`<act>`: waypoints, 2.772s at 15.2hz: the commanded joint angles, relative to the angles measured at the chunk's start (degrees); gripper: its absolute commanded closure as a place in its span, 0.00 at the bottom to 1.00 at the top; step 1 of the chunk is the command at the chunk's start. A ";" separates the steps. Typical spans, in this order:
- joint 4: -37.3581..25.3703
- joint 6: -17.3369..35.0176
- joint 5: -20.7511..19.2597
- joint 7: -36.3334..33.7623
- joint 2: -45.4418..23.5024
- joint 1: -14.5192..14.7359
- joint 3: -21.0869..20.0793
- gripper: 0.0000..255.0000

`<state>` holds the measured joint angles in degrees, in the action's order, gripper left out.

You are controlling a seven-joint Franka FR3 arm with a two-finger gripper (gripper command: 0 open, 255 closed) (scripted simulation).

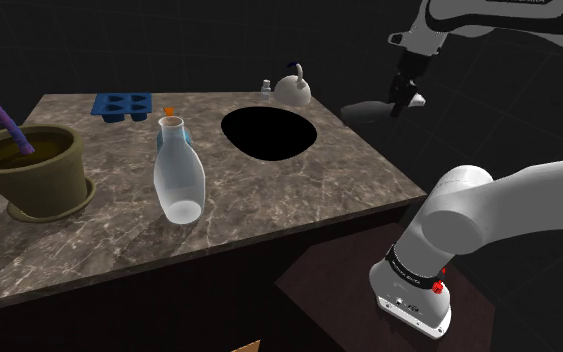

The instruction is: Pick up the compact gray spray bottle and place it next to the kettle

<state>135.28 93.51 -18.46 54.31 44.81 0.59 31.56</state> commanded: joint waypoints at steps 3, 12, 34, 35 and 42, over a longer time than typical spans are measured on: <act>-3.19 -2.78 0.72 0.16 -0.45 0.34 -0.77 1.00; -15.19 0.13 4.82 2.46 -15.07 6.24 4.05 1.00; -74.86 -10.61 42.83 20.11 -76.93 -5.05 12.35 1.00; -73.45 -9.60 42.63 20.23 -76.61 -4.51 12.45 1.00; -65.17 -3.19 41.78 21.01 -75.12 -1.65 12.86 1.00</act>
<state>69.12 89.47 23.39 75.30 -30.46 -1.44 44.40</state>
